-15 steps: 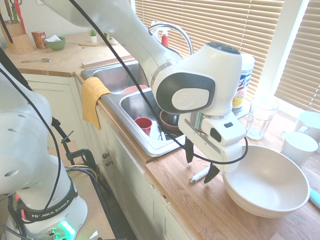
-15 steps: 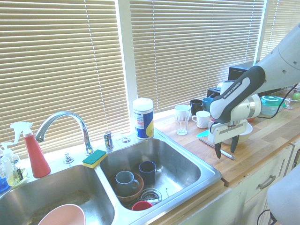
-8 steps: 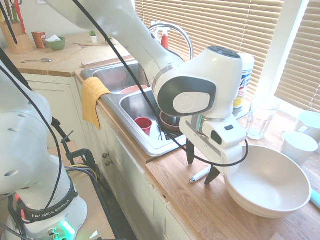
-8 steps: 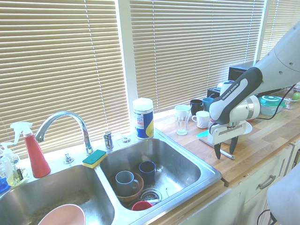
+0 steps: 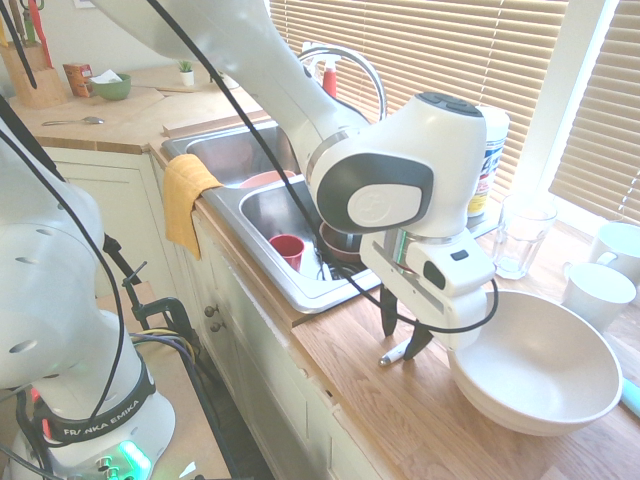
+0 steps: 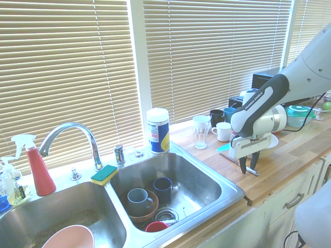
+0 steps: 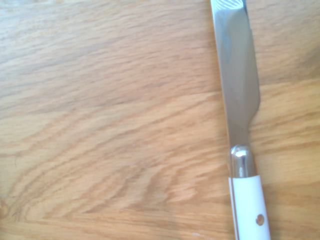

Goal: Put the knife into the sink

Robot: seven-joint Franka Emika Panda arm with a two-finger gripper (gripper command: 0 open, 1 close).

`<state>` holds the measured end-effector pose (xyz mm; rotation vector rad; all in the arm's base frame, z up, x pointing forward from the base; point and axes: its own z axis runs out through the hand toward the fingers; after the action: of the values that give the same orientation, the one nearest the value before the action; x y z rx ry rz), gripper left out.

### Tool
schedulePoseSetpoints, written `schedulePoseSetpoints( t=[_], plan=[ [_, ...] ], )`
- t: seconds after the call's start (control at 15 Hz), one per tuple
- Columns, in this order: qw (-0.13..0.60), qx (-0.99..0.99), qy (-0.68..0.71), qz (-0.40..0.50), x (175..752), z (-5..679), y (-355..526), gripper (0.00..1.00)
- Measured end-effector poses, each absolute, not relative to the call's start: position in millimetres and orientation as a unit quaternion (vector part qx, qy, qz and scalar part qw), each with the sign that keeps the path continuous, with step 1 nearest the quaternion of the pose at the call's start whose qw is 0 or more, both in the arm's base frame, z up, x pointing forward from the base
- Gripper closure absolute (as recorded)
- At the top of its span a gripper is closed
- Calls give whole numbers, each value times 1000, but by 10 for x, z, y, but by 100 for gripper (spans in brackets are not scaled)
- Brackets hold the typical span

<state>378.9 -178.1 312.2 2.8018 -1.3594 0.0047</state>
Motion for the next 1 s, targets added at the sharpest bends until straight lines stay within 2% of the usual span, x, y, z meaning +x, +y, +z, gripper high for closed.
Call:
schedulePoseSetpoints(
  t=[0.73, 1.0],
  plan=[
    [7, 901, -434, 7, 3847, 3158, -1707, 100],
    [-15, 910, -413, 40, 4035, 3846, -1382, 100]
  ],
)
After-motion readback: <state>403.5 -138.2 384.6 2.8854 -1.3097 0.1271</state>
